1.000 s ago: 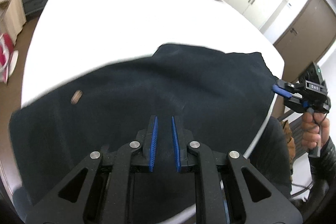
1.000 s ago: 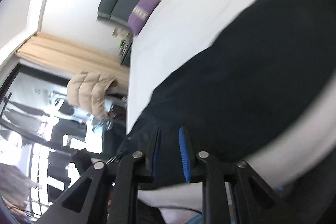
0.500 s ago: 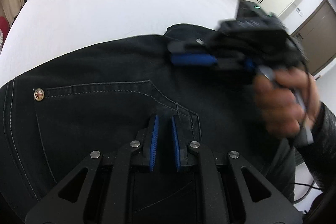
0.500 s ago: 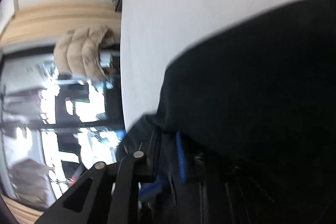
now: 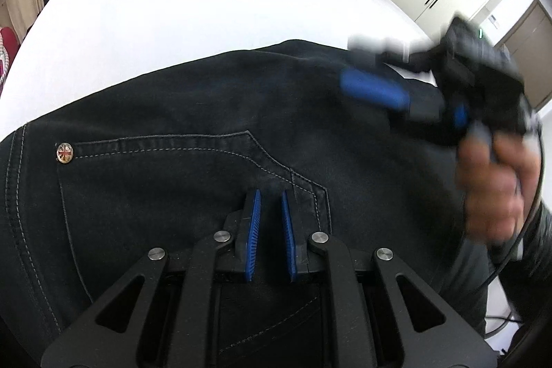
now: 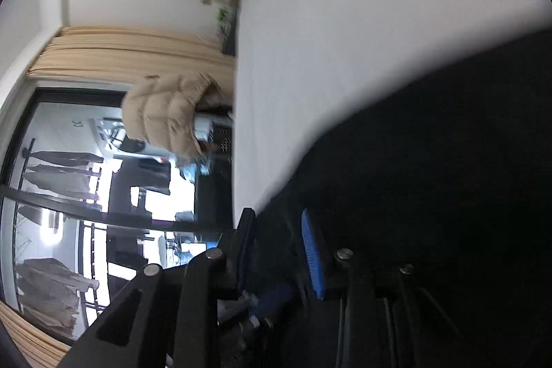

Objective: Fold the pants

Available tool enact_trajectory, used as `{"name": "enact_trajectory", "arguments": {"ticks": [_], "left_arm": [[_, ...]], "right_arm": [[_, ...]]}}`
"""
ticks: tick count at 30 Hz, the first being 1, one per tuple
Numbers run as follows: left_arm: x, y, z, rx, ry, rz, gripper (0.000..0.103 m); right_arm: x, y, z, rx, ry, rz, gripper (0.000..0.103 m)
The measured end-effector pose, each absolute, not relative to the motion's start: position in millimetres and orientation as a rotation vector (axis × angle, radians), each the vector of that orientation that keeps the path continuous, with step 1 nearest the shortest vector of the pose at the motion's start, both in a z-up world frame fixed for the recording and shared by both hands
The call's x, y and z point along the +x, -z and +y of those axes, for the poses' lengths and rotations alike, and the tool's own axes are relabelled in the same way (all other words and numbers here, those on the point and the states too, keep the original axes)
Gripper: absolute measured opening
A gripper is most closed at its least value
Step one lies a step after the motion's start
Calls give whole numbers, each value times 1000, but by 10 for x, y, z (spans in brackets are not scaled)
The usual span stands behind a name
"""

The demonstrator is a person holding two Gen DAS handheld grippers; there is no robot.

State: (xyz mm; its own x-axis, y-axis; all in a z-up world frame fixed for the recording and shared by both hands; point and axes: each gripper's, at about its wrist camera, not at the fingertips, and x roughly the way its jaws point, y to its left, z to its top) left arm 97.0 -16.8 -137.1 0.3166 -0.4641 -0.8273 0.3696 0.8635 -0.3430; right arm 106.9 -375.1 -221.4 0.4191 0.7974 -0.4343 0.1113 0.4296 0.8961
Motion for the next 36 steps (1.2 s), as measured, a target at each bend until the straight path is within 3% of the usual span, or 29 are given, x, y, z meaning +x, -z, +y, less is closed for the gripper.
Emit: {"name": "enact_trajectory", "arguments": {"ticks": [1, 2, 5, 20, 23, 26, 28, 32, 36], "left_arm": [[962, 1367, -181, -89, 546, 1122, 13], [955, 1362, -204, -80, 541, 1120, 13], [938, 1440, -338, -58, 531, 1119, 13], [893, 1487, -417, -38, 531, 1106, 13], [881, 1504, -389, -52, 534, 1106, 13], [877, 1471, -376, -68, 502, 1114, 13], [818, 1333, -466, -44, 490, 1094, 13], [834, 1048, -913, -107, 623, 1035, 13], [976, 1190, -1717, -101, 796, 1099, 13]], "right_arm": [[1006, 2318, -3827, 1071, -523, 1089, 10], [931, 2437, -3942, 1107, -496, 1092, 0], [716, 2602, -4520, 1265, -385, 1009, 0], [-309, 2595, -7586, 1389, 240, 538, 0], [-638, 2267, -7878, 1271, 477, 525, 5], [-776, 2038, -7724, 1309, 327, 418, 5], [-639, 1875, -7326, 1230, 177, 453, 5], [-142, 2011, -6103, 1209, -165, 631, 5], [179, 2410, -5310, 1212, -272, 833, 5]]}}
